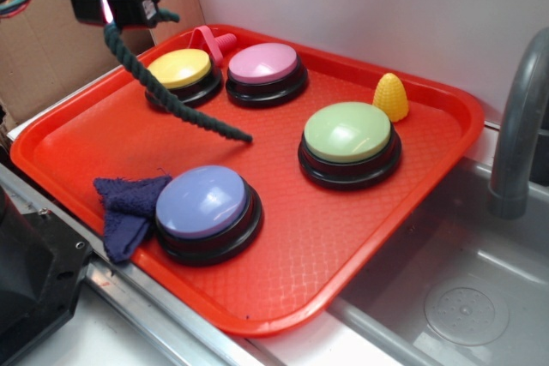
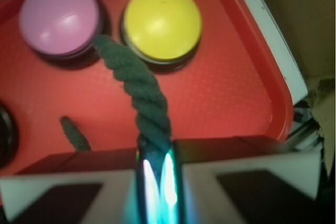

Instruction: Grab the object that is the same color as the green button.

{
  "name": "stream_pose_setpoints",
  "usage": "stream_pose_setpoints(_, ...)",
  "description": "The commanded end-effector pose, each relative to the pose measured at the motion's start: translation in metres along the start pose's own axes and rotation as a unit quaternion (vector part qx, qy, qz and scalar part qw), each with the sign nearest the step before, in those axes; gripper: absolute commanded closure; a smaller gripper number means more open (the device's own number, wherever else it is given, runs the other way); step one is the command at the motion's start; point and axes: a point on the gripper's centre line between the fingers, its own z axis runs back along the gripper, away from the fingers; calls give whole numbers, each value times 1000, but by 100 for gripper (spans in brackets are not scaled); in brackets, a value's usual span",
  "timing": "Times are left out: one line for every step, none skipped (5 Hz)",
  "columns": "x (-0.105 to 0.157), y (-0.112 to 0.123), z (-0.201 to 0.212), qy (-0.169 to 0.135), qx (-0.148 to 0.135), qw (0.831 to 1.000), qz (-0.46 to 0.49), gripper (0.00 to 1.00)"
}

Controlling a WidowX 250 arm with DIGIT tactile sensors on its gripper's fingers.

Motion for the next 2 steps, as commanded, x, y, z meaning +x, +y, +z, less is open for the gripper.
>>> stream_pose_setpoints(-27, -16, 36, -97, -15, 992, -75, 100)
stream_pose_setpoints(-22, -11, 25, -86, -9, 996, -29, 100)
